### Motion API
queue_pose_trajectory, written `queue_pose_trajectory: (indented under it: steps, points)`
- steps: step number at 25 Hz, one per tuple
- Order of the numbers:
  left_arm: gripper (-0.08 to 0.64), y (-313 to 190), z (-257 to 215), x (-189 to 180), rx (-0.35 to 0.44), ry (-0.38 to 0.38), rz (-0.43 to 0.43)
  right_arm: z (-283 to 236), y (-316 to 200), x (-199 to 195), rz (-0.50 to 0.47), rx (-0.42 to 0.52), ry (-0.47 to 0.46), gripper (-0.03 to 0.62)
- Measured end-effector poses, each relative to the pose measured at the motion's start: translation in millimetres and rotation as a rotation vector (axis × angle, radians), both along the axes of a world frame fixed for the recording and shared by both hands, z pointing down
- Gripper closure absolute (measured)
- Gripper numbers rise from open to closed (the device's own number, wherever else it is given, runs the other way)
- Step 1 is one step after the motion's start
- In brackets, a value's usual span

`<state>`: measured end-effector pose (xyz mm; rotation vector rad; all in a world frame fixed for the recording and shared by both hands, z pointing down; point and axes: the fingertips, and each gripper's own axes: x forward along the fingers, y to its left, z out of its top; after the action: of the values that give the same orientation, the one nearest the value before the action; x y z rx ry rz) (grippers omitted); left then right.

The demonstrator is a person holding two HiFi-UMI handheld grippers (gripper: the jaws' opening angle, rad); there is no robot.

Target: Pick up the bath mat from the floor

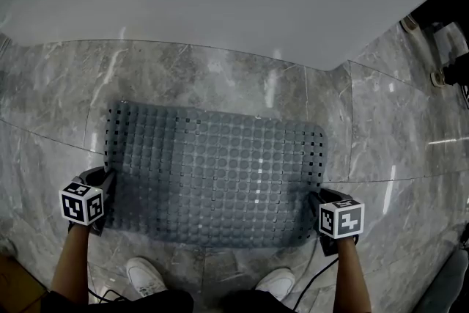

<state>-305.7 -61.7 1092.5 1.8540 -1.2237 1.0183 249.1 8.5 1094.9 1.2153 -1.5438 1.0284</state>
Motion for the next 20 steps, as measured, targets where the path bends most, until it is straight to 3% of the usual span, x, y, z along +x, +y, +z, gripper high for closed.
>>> queue_pose_trajectory:
  steps: [11, 20]
  points:
    - [0.525, 3.5, -33.3, 11.8, 0.037, 0.121, 0.027, -37.0, -6.2, -9.8, -0.088, 0.113, -0.011, 0.511]
    - [0.526, 11.8, -142.1, 53.4, 0.105, 0.177, 0.054, -138.9, -28.2, -27.3, -0.194, 0.227, -0.029, 0.514]
